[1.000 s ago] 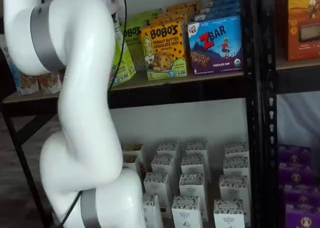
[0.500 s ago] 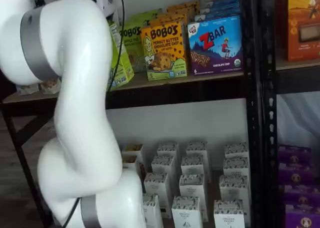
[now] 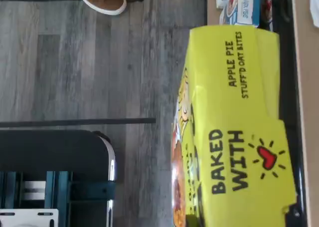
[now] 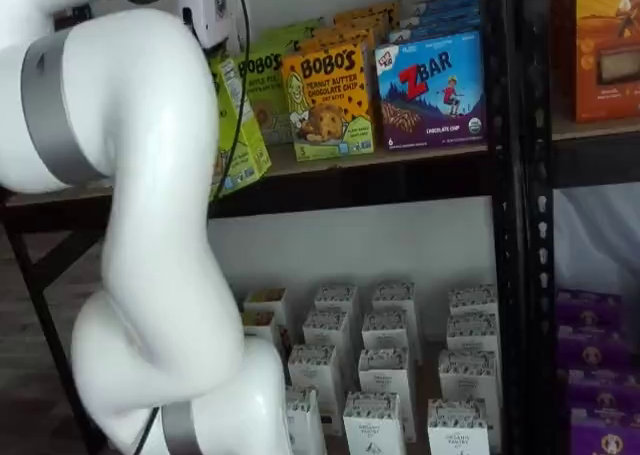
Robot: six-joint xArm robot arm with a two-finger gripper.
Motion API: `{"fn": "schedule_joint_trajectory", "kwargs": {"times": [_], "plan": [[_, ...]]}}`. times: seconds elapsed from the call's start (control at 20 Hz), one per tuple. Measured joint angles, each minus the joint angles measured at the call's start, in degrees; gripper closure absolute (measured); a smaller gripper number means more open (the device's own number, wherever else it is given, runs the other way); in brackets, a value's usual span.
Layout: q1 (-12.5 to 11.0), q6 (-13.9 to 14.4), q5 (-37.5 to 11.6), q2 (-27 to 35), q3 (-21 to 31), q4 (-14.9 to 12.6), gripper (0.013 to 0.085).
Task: Pick the green box on the top shelf, the fourth from the left
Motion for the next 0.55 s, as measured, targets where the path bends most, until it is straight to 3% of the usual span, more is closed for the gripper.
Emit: {"fn": "schedule_joint_trajectory", "kwargs": {"times": [0.55], "plan": [[-1.3,-1.8,-0.5,-5.6,7.1,-1.1,0.073]]}}
